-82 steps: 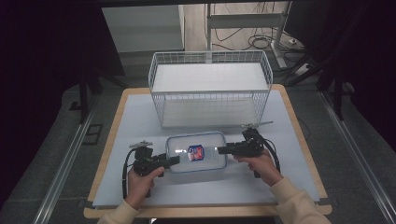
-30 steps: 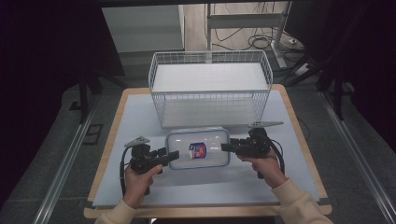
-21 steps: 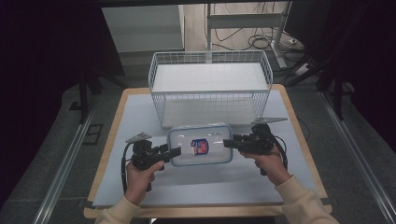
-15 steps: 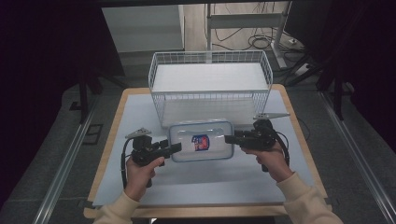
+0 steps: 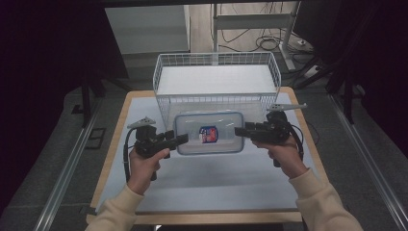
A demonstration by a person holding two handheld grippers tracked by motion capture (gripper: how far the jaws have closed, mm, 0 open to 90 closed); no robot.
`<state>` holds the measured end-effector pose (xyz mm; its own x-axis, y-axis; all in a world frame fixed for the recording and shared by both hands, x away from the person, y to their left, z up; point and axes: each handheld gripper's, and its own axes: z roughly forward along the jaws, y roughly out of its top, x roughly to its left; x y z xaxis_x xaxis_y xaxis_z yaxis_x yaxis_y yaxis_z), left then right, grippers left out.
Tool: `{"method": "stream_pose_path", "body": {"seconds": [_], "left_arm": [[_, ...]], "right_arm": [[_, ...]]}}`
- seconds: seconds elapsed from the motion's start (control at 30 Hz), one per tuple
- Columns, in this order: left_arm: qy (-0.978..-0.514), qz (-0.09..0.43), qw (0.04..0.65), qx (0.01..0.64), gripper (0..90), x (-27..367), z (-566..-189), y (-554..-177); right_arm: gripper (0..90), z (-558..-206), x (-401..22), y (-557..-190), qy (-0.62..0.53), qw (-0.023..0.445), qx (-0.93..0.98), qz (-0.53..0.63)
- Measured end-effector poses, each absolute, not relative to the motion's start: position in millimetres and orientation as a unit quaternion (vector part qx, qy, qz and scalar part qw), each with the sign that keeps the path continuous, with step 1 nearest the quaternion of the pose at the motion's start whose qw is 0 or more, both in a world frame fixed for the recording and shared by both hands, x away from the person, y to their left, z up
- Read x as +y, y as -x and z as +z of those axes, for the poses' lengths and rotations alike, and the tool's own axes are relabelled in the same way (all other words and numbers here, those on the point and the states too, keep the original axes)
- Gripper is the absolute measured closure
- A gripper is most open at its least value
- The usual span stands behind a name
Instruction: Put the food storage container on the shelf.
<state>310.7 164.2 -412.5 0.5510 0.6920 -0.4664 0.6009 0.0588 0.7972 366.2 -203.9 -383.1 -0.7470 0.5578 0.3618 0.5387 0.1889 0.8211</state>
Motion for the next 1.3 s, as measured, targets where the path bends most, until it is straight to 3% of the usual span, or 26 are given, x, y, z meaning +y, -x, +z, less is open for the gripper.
{"method": "stream_pose_path", "body": {"seconds": [0.93,1.3], "left_arm": [[-0.698,0.044,0.564,0.44,41.6,143,-341,-369],[-0.698,0.026,0.567,0.436,41.9,140,-322,-417]], "right_arm": [[52.6,-315,-229,-399,-0.366,0.041,0.754,0.544],[52.6,-293,-234,-434,-0.384,0.043,0.748,0.54]]}}
